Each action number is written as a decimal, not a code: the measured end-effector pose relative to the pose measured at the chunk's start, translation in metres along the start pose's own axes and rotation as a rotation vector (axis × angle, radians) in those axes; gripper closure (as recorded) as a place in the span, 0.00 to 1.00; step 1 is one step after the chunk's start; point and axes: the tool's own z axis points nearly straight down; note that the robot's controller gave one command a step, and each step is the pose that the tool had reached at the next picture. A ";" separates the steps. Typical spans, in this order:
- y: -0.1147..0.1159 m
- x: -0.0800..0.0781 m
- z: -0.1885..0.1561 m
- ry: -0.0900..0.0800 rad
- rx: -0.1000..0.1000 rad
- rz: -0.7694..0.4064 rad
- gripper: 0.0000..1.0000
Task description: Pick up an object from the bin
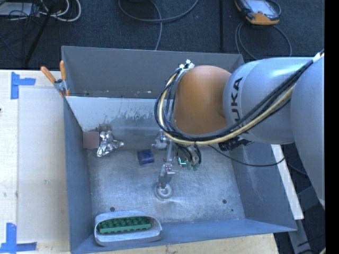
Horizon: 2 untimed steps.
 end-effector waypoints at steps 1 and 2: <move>0.030 -0.040 0.051 -0.007 -0.002 0.110 0.00; 0.004 -0.048 0.075 -0.010 -0.004 0.052 0.00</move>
Offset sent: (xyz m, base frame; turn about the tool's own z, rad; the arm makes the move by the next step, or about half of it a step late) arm 0.0400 0.0292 -0.0478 0.1114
